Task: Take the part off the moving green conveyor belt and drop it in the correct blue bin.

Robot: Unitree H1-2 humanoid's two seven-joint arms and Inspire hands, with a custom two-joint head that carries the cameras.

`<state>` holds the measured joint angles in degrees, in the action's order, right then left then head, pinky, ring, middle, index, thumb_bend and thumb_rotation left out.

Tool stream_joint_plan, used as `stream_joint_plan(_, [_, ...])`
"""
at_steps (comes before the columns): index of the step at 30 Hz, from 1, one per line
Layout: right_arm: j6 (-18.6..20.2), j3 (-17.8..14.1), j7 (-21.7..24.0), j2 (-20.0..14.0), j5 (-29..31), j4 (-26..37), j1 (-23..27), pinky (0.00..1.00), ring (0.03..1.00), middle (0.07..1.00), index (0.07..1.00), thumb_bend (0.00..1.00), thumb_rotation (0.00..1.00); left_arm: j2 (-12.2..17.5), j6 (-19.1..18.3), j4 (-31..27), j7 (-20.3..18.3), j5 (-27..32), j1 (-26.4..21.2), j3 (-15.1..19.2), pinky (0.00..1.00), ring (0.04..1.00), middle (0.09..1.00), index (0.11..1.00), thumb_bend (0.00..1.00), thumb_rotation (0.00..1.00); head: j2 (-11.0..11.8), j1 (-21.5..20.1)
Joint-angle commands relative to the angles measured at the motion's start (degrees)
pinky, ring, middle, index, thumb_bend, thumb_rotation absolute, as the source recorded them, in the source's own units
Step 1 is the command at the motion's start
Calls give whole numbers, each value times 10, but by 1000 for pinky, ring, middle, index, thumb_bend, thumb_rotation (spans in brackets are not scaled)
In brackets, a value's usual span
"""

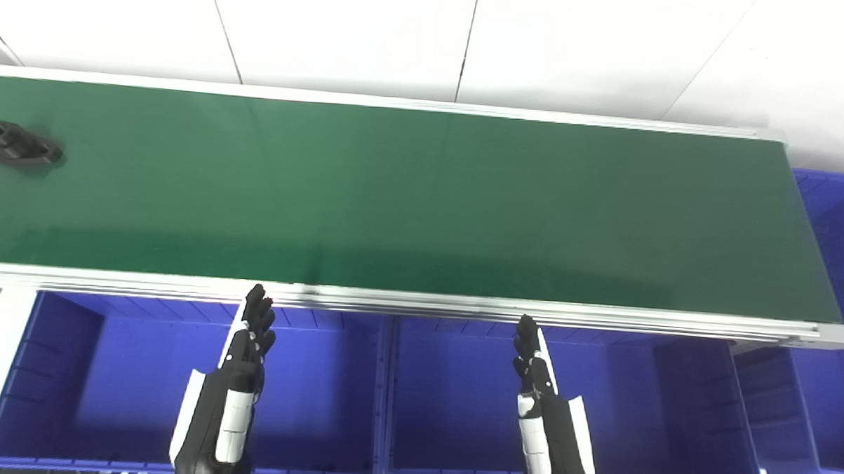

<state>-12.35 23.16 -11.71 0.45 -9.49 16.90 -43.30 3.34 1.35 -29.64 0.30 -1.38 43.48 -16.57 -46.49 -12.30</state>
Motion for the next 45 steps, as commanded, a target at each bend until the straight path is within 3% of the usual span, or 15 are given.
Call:
stream_joint_plan(1, [-10, 21, 7, 44, -1, 24, 7, 1000, 1000, 993, 1000, 851, 1000, 0, 9, -23, -7, 7, 9, 1, 1000, 1000, 1000, 1000, 699, 1000, 0, 1])
stream_joint_plan(17, [-8, 22, 8, 43, 1, 28, 3, 1000, 1000, 991, 999, 861, 1000, -1, 32, -14, -10, 13, 9, 1, 1000, 1000, 1000, 1000, 723, 1000, -2, 1])
stream_joint_plan(38, [-7, 23, 10, 43, 1, 29, 1, 1000, 1000, 991, 1000, 857, 1000, 1, 26, -17, -11, 13, 10, -1, 1000, 1000, 1000, 1000, 688, 1000, -1, 0])
stream_joint_plan(39, [-11, 22, 10, 43, 2, 25, 2, 1000, 1000, 990, 1000, 854, 1000, 2, 25, -16, -12, 12, 10, -1, 1000, 1000, 1000, 1000, 689, 1000, 13, 1])
stream_joint_plan(43, [-30, 18, 10, 42, 9, 8, 3, 1000, 1000, 992, 1000, 847, 1000, 0, 27, -4, -11, 10, 9, -2, 1000, 1000, 1000, 1000, 726, 1000, 34, 11])
stream_joint_plan(45, [-37, 14, 10, 40, 17, -3, 6, 1000, 1000, 993, 1000, 855, 1000, -4, 44, 12, -11, 13, 7, -4, 1000, 1000, 1000, 1000, 699, 1000, 49, 22])
